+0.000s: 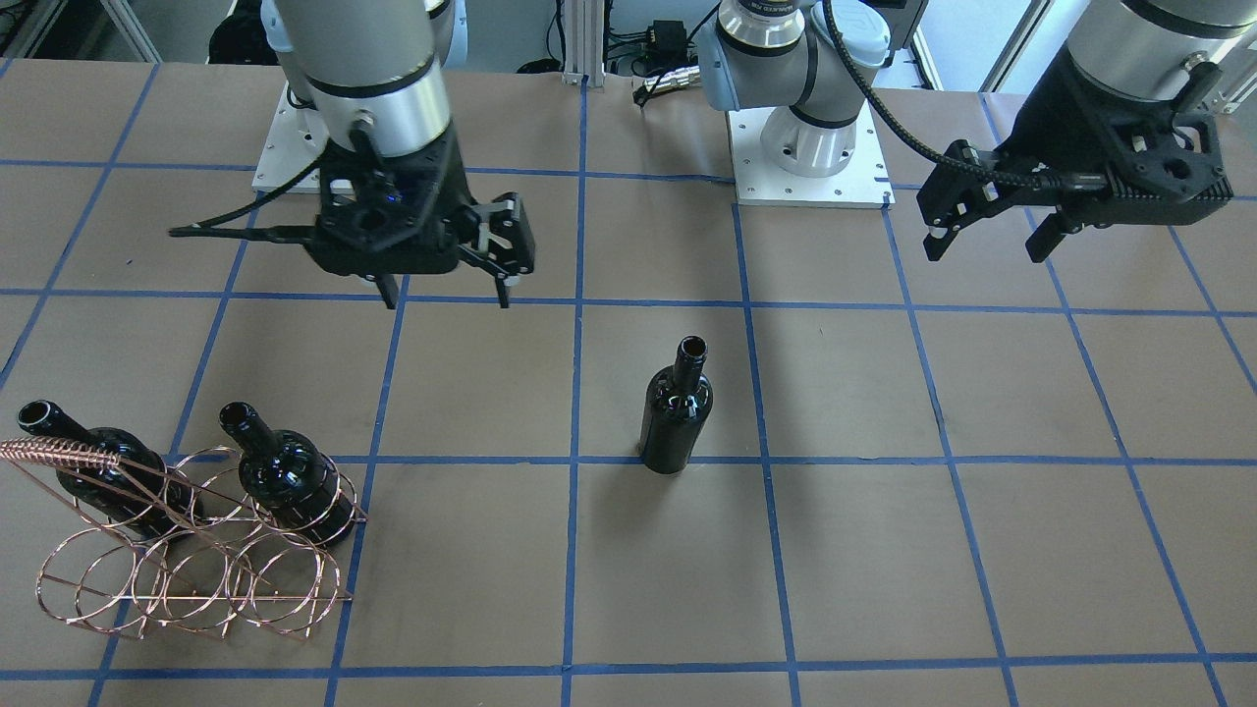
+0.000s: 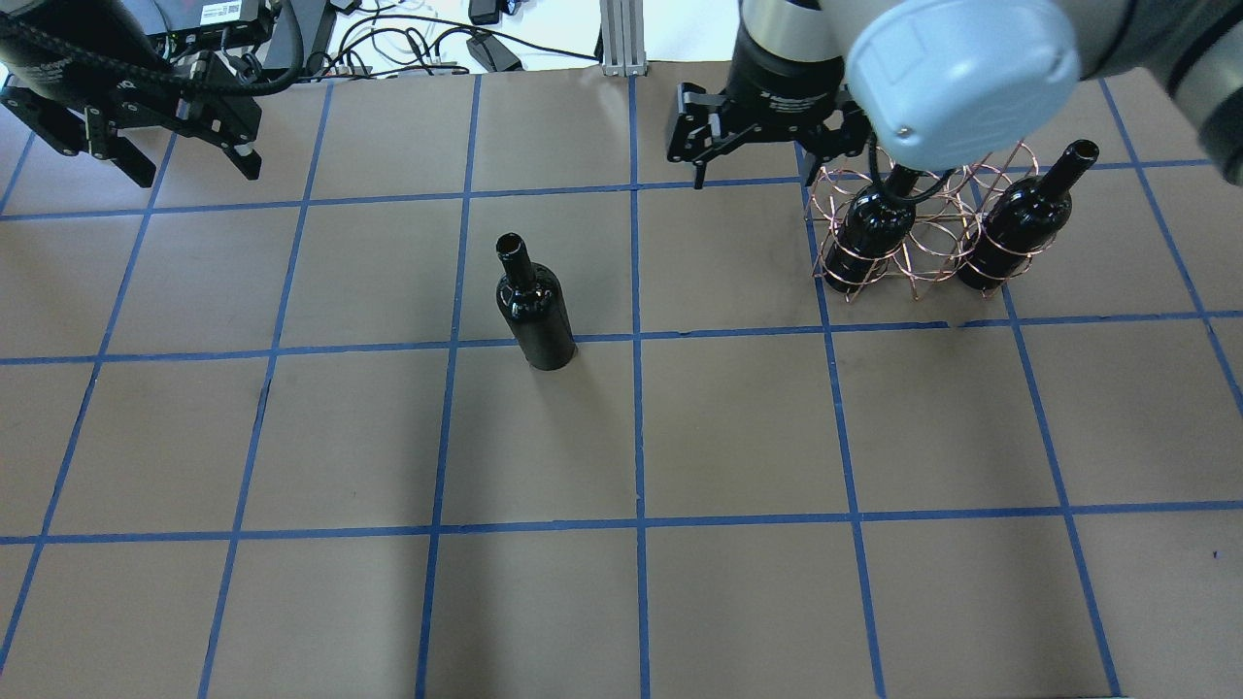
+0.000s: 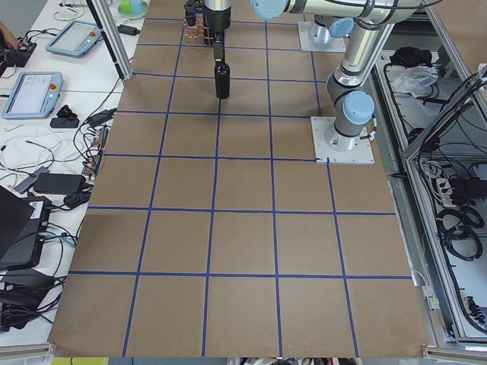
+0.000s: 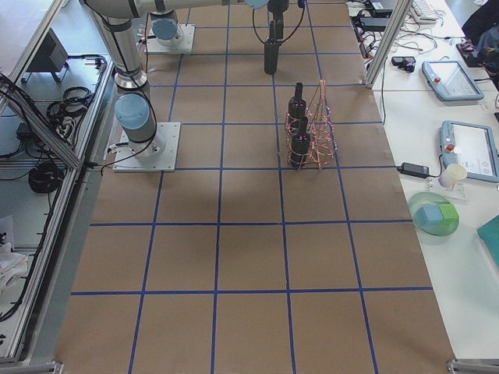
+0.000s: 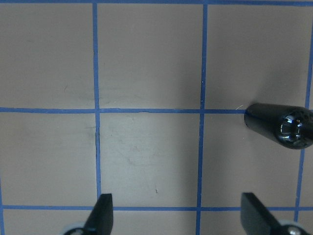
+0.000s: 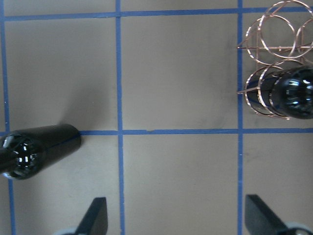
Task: Place wine into wine basket
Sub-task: 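Move the right gripper from the wine rack over the standing bottle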
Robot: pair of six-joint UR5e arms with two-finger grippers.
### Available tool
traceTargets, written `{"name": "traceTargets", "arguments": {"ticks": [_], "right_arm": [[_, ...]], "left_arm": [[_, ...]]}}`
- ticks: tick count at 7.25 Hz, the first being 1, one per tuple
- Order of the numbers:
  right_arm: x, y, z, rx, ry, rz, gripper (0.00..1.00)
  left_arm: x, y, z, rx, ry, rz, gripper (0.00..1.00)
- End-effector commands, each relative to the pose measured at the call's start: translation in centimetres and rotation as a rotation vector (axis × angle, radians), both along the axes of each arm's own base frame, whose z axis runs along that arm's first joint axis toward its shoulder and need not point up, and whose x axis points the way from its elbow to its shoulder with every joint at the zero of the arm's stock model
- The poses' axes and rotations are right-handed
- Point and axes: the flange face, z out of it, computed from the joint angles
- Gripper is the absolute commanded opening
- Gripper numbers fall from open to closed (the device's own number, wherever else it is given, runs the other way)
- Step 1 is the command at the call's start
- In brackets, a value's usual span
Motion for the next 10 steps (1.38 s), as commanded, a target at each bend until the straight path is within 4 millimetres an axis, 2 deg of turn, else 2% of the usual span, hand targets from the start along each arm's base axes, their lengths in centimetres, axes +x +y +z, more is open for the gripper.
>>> {"name": "traceTargets", "arguments": {"ticks": [1, 2, 3, 5, 7, 8, 10], "right_arm": [[7.4, -0.3, -3.1, 0.031, 0.004, -0.016, 1.00], [8.8, -0.2, -2.7, 0.020, -0.002, 0.003, 1.00], [10.2, 0.5, -2.7, 0.022, -0.017, -0.002, 1.00], [13.3, 1.7, -3.2, 0.009, -0.032, -0.010, 1.00], [15.2, 0.4, -5.0, 0.001, -0.043, -0.007, 1.00], [15.7, -0.2, -5.8, 0.011, -0.045, -0.011, 1.00], [16.9, 0.3, -5.9, 0.015, -0.080, -0.022, 1.00]], "left_arm": [[0.1, 0.1, -1.1, 0.017, 0.019, -0.045, 0.93], [0.5, 0.3, -3.1, 0.054, 0.026, -0.045, 0.96], [0.0, 0.9, -3.0, 0.053, 0.027, -0.052, 1.00], [0.0, 1.8, -1.8, 0.032, 0.018, -0.077, 1.00], [-0.2, 2.2, -1.5, 0.023, 0.018, -0.097, 1.00], [-0.7, 2.2, -0.6, -0.024, 0.036, -0.163, 1.00], [-0.5, 1.8, -2.6, 0.006, 0.049, -0.176, 1.00]]}}
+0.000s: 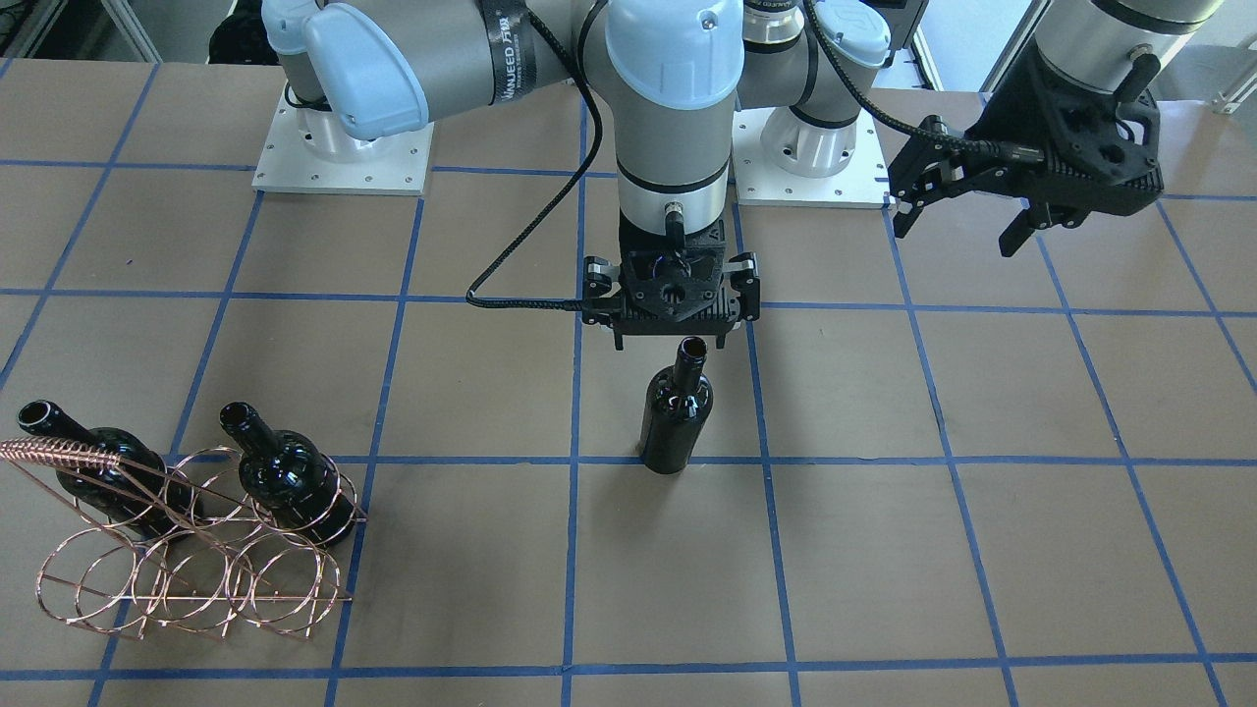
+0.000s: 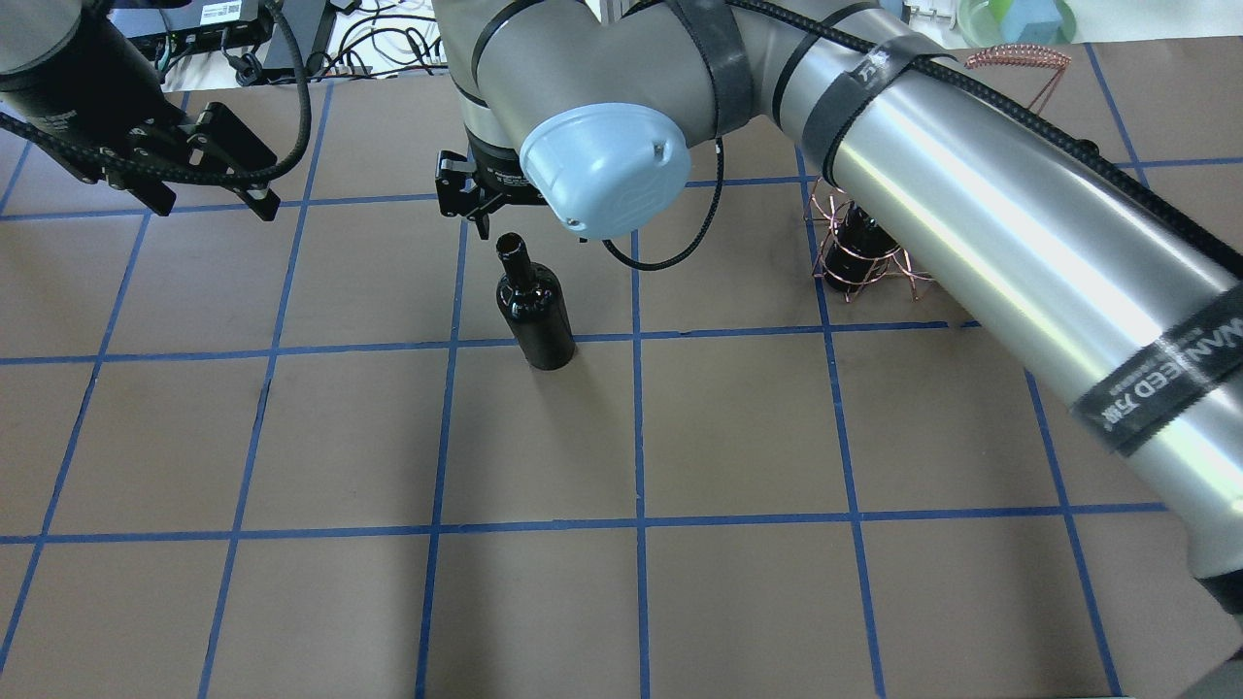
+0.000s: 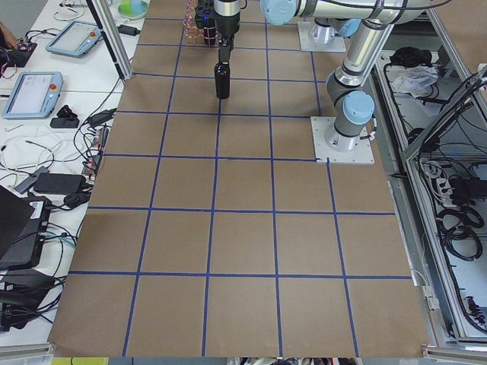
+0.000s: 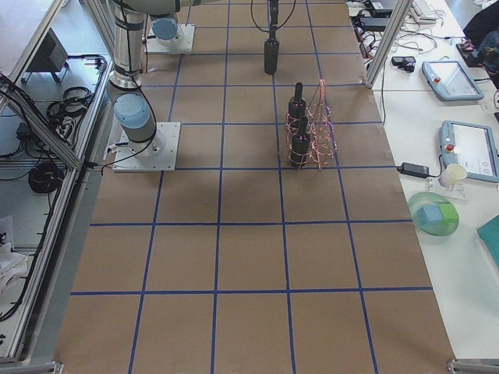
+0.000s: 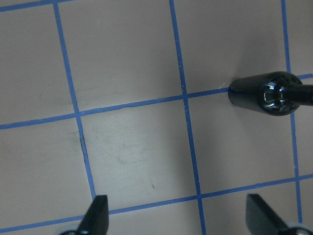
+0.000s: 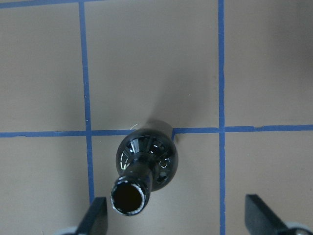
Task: Place wine into wine basket
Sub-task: 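Move the right gripper from the wine rack over the standing bottle, then lower the right gripper and close it around the bottle neck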
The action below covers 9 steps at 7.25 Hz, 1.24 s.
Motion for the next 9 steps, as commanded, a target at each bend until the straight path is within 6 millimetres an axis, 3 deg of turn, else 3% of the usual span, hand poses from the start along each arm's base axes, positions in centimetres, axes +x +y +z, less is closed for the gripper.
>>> {"name": "traceTargets", "arguments": {"ticks": [1, 3, 4, 7, 9], "right_arm": [[1.3, 0.6, -0.7, 0.011, -0.009, 0.007, 1.00], [2.9, 0.6, -2.4, 0.006, -0.018, -0.020, 0.95], [3.0, 0.4, -3.2, 0.015, -0.011, -0.011, 0.89], [2.8, 0.6, -5.3, 0.041, 0.020, -0.010, 0.88], [2.8, 0.6, -5.6, 0.046, 0.023, -0.008, 0.71]], "left_arm": [[-0.1, -0.6, -2.3, 0.034, 0.012, 0.002, 1.00], [0.6, -0.1, -2.5, 0.039, -0.019, -0.004, 1.00], [1.3, -0.1, -2.5, 0.046, -0.073, -0.001, 1.00], [1.3, -0.5, -3.2, 0.058, -0.059, 0.012, 1.00], [1.2, -0.4, -3.1, 0.055, -0.054, 0.011, 1.00]]}}
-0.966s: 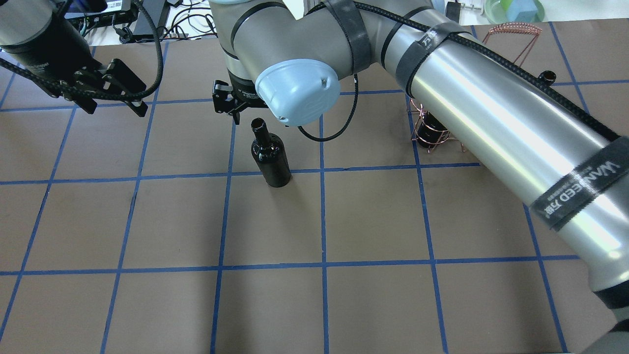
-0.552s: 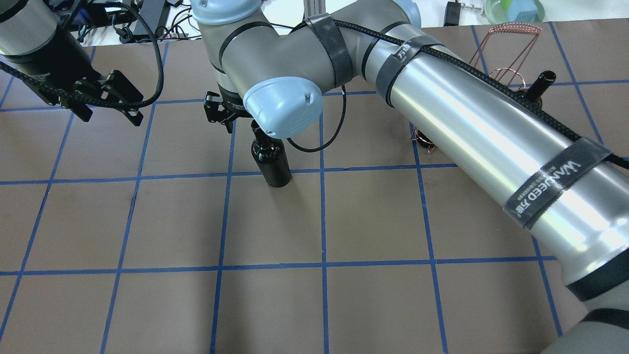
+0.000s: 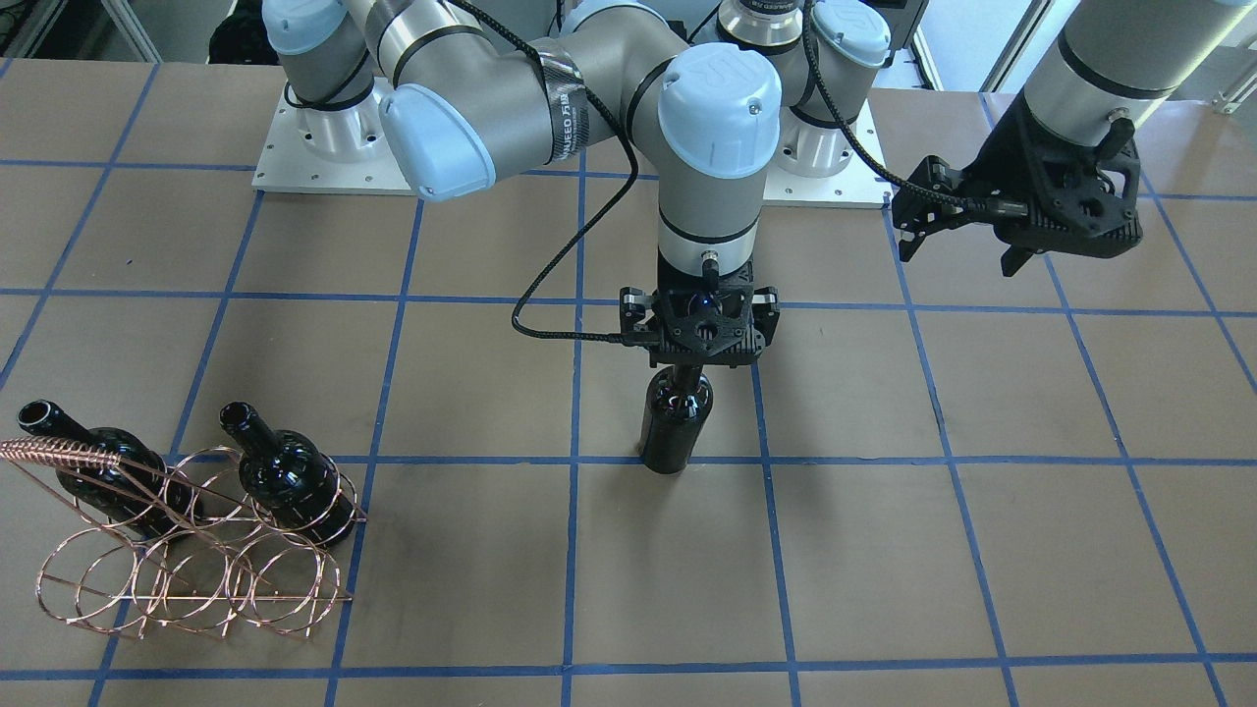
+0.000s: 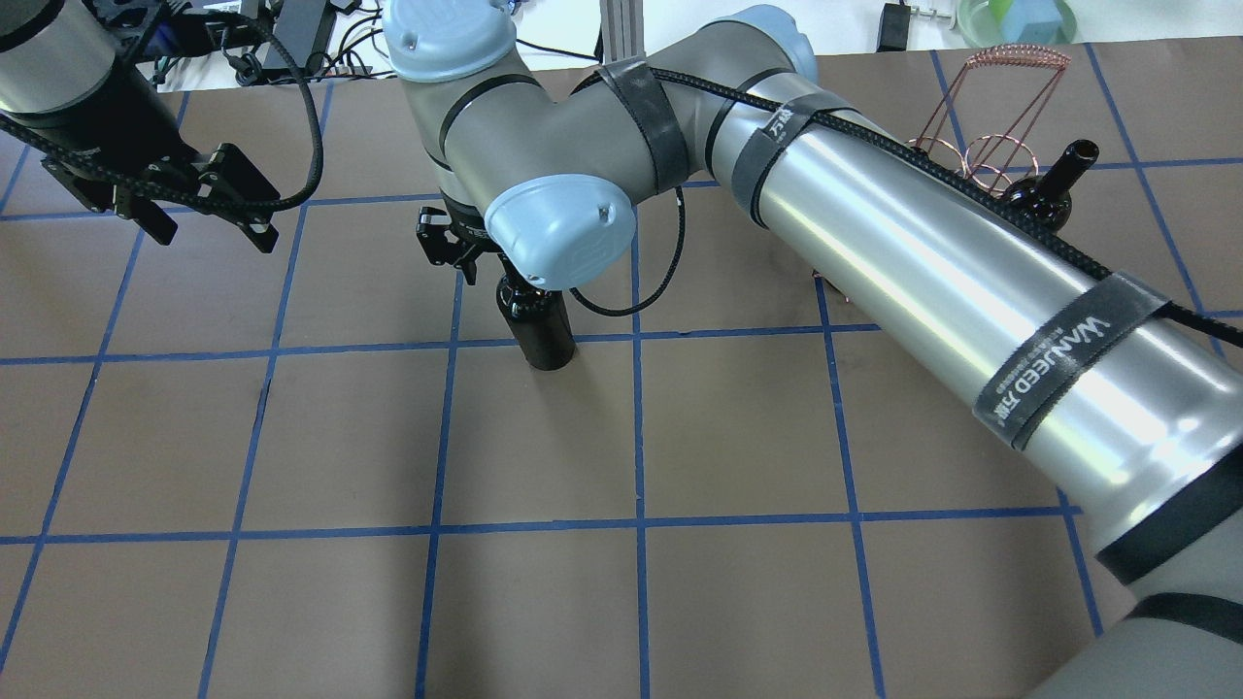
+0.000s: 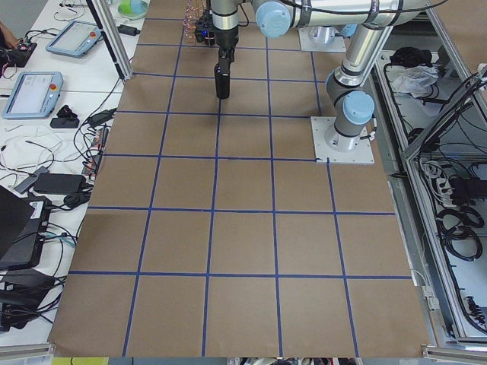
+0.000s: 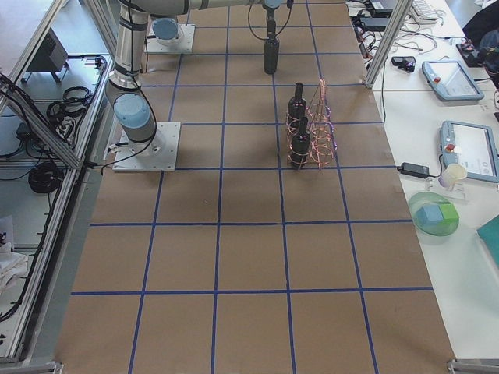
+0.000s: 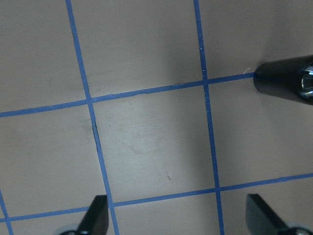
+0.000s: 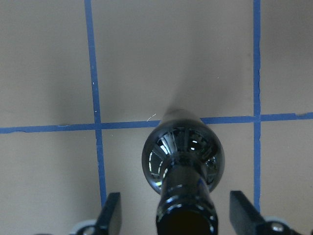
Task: Place wine into wine basket
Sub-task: 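Lower the right gripper and close it around the bottle neck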
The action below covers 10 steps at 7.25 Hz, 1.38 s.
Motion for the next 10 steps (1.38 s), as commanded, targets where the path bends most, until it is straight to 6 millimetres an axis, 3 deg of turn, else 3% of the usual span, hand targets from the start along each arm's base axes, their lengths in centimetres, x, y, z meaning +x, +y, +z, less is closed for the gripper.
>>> {"name": "traceTargets", "arguments": {"ticks": [1, 8, 9, 10], "right_arm": [[-0.02, 0.04, -0.25, 0.004, 0.003, 0.001, 0.69], [0.14, -0.42, -0.37, -0.018, -0.010, 0.010, 0.66], [0.07, -0.51, -0.36, -0.019, -0.011, 0.010, 0.56], [0.09, -0.37, -0.22, -0.022, -0.010, 0.016, 0.26]], "left_arm": [[-0.01, -0.03, -0.15, 0.003, 0.002, 0.000, 1.00], [-0.11, 0.04, -0.27, 0.009, 0.005, 0.000, 1.00], [-0.11, 0.04, -0.27, 0.009, 0.005, 0.000, 1.00], [-0.11, 0.04, -0.27, 0.009, 0.005, 0.000, 1.00]]}}
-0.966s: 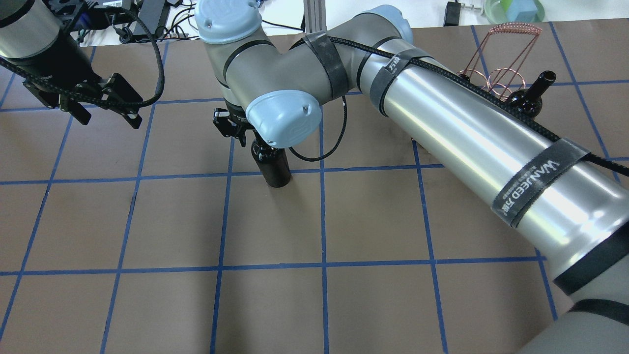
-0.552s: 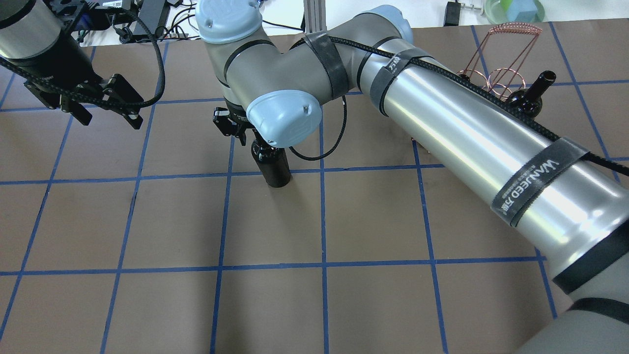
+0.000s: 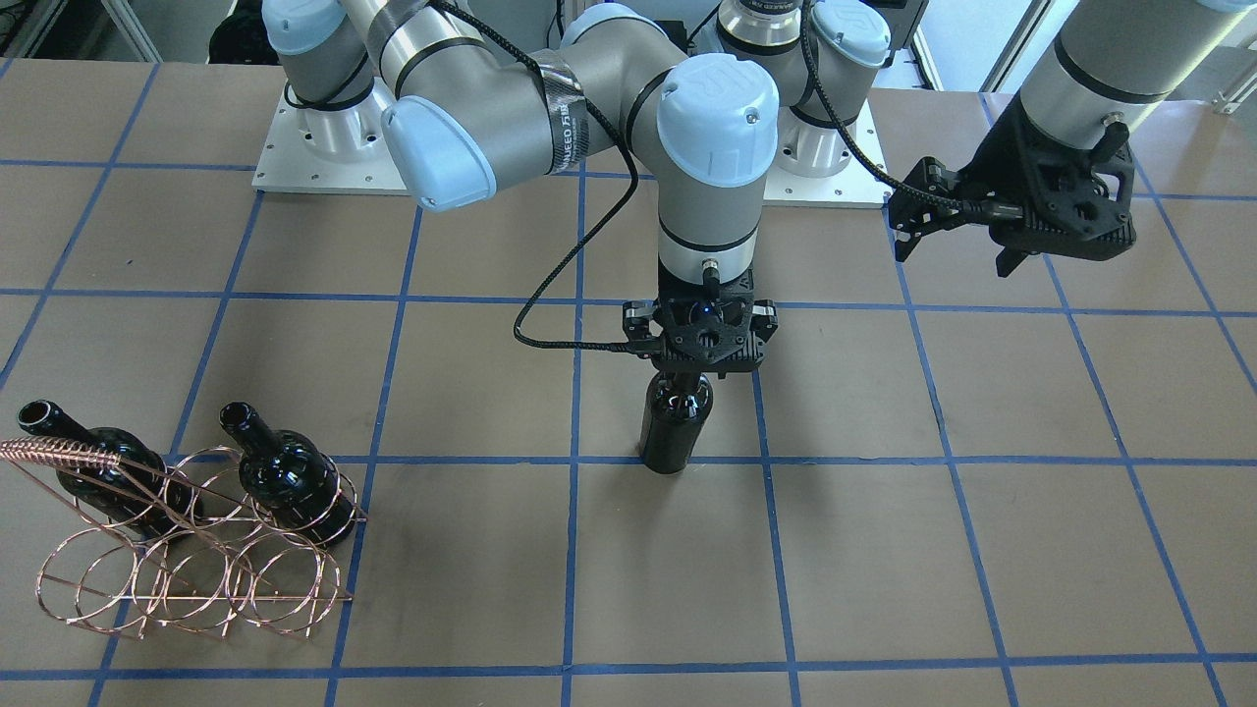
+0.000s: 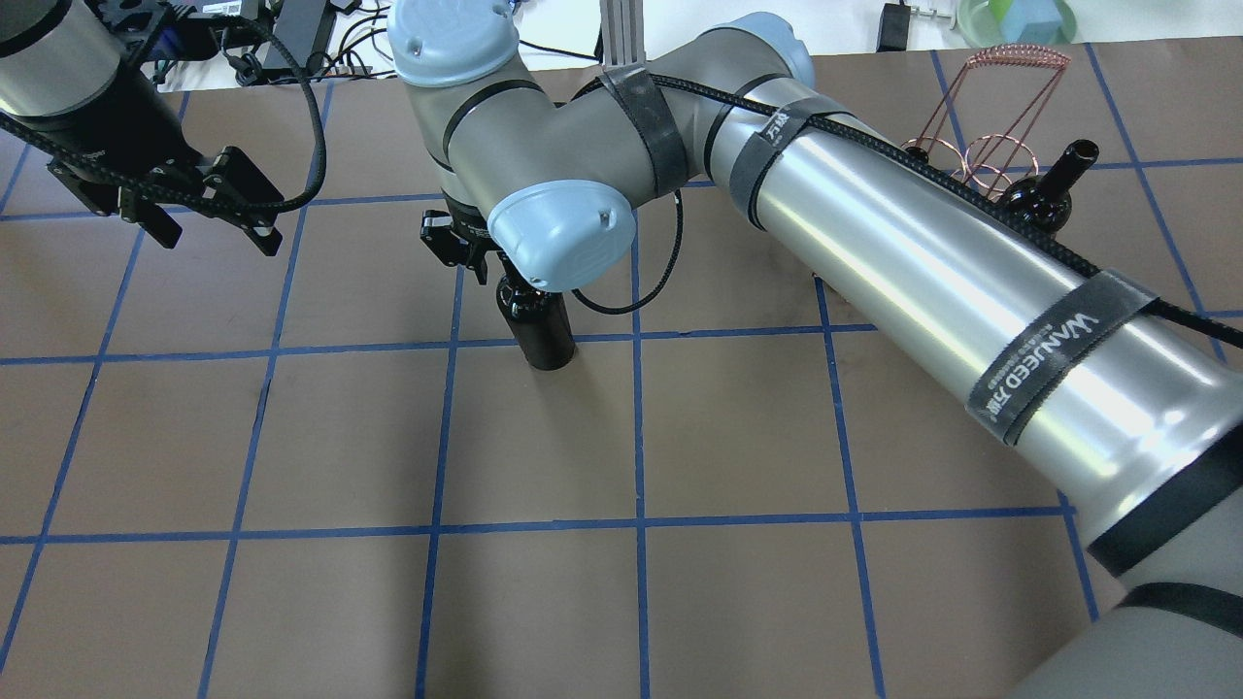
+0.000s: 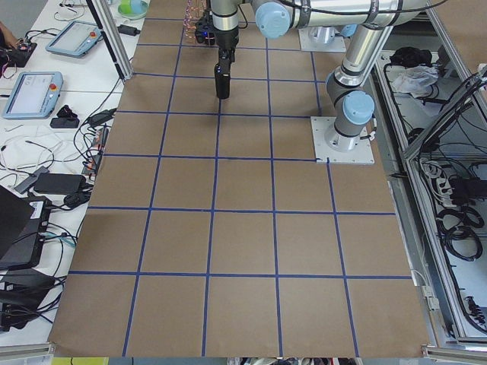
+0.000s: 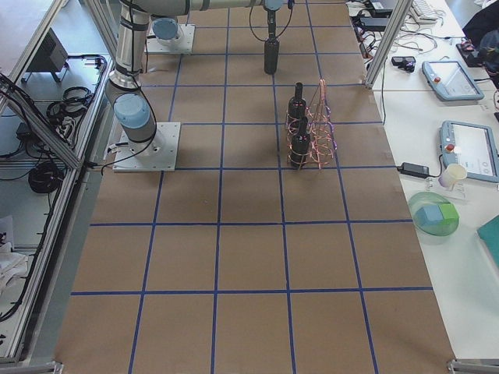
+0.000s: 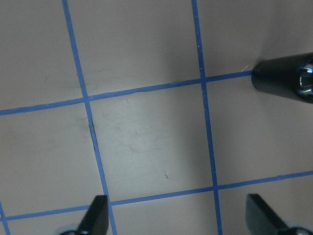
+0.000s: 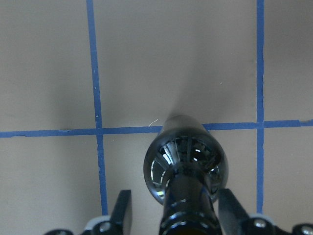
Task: Place wine into wine basket
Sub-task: 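Lower the right gripper and close it around the bottle neck, then lift the bottle off the table with the right gripper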
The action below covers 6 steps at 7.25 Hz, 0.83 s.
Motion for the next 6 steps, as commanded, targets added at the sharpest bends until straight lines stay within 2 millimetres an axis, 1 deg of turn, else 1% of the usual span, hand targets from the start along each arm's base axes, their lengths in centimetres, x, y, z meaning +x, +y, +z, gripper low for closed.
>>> {"name": "traceTargets", "arguments": {"ticks": [1, 2, 3, 6], "right_arm": [[0.0, 0.1, -0.1, 0.004, -0.003, 0.006, 0.25], [0.0, 0.3, -0.4, 0.009, 0.000, 0.006, 0.04], [-0.2, 0.2, -0.4, 0.006, 0.006, 0.007, 0.00], [-0.8, 0.2, 1.0, -0.007, 0.004, 0.018, 0.00]], "left_arm": [[0.0, 0.0, 0.0, 0.000, 0.000, 0.000, 1.00], [0.0, 0.0, 0.0, 0.000, 0.000, 0.000, 1.00], [0.0, 0.0, -0.1, 0.001, 0.002, 0.000, 1.00], [0.0, 0.0, -0.1, 0.001, 0.002, 0.000, 1.00]]}}
